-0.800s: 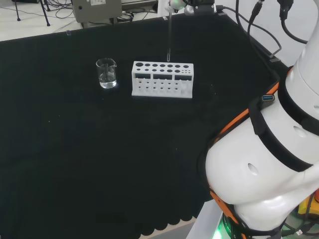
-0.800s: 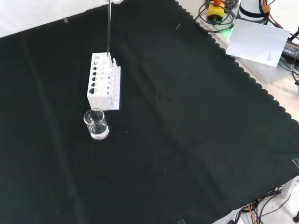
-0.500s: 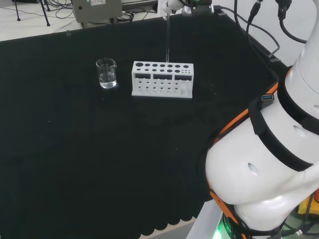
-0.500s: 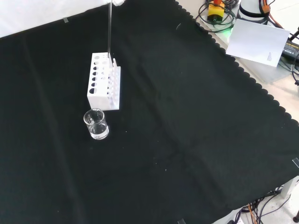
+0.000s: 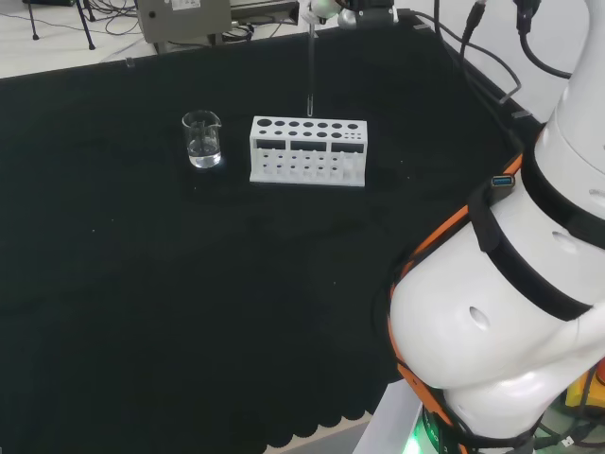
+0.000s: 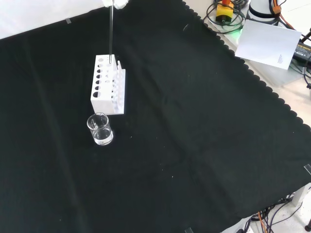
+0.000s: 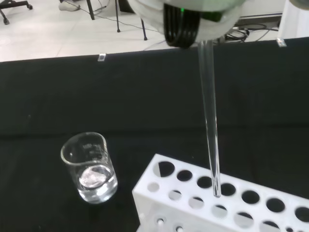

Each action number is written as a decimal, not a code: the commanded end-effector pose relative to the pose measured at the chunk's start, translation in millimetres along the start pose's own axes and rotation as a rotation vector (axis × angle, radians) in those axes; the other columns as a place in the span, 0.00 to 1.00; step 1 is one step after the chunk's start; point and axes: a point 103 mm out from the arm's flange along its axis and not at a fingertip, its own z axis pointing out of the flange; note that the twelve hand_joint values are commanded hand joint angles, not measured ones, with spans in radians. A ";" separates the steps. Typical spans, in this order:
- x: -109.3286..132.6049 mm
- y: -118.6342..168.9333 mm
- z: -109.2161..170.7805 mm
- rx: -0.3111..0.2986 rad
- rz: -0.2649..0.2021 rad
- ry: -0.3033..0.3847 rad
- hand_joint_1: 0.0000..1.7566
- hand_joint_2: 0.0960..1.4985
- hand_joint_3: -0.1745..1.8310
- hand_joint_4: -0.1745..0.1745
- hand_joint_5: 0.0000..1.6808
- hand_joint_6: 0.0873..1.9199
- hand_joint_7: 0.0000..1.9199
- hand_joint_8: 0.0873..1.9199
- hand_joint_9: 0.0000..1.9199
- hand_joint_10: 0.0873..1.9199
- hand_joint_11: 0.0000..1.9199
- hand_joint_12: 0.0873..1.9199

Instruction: Stir in the beaker to the left of the white test tube rack with the glass rod.

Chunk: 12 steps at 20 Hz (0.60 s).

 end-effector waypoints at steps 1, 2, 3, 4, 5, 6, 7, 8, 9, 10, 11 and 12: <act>25.6 20.2 -8.8 -0.011 -0.061 0.018 0.75 0.49 0.32 0.00 0.73 0.15 0.64 0.49 0.95 0.18 0.88 0.27; 29.1 22.0 -11.2 -0.013 -0.069 0.020 0.75 0.49 0.32 0.00 0.73 0.15 0.64 0.49 0.95 0.18 0.88 0.27; 32.9 23.2 -13.8 -0.015 -0.077 0.017 0.75 0.49 0.32 0.00 0.73 0.15 0.64 0.49 0.95 0.18 0.88 0.27; 36.9 24.4 -16.9 -0.016 -0.083 0.014 0.75 0.49 0.32 0.00 0.73 0.15 0.64 0.49 0.95 0.18 0.88 0.27; 41.0 25.3 -19.9 -0.014 -0.089 0.013 0.75 0.49 0.32 0.00 0.73 0.15 0.64 0.49 0.95 0.18 0.88 0.27; 45.5 26.1 -23.6 -0.014 -0.095 0.006 0.75 0.49 0.32 0.00 0.73 0.15 0.64 0.49 0.95 0.18 0.88 0.27; 50.0 27.0 -26.8 -0.016 -0.101 0.002 0.75 0.49 0.32 0.00 0.73 0.15 0.64 0.49 0.95 0.18 0.88 0.27; 54.3 27.5 -29.6 -0.020 -0.109 0.003 0.75 0.49 0.32 0.00 0.73 0.15 0.64 0.49 0.95 0.18 0.88 0.27; 58.8 28.3 -31.6 -0.023 -0.117 0.005 0.75 0.49 0.32 0.00 0.73 0.15 0.64 0.49 0.95 0.18 0.88 0.27; 62.3 29.3 -32.9 -0.024 -0.125 0.005 0.75 0.49 0.32 0.00 0.73 0.15 0.64 0.49 0.95 0.18 0.88 0.28; 65.6 30.5 -34.2 -0.026 -0.131 0.006 0.75 0.49 0.32 0.00 0.73 0.15 0.64 0.49 0.95 0.18 0.88 0.28; 68.3 31.9 -35.3 -0.026 -0.135 0.010 0.75 0.49 0.32 0.00 0.73 0.15 0.64 0.49 0.95 0.18 0.88 0.28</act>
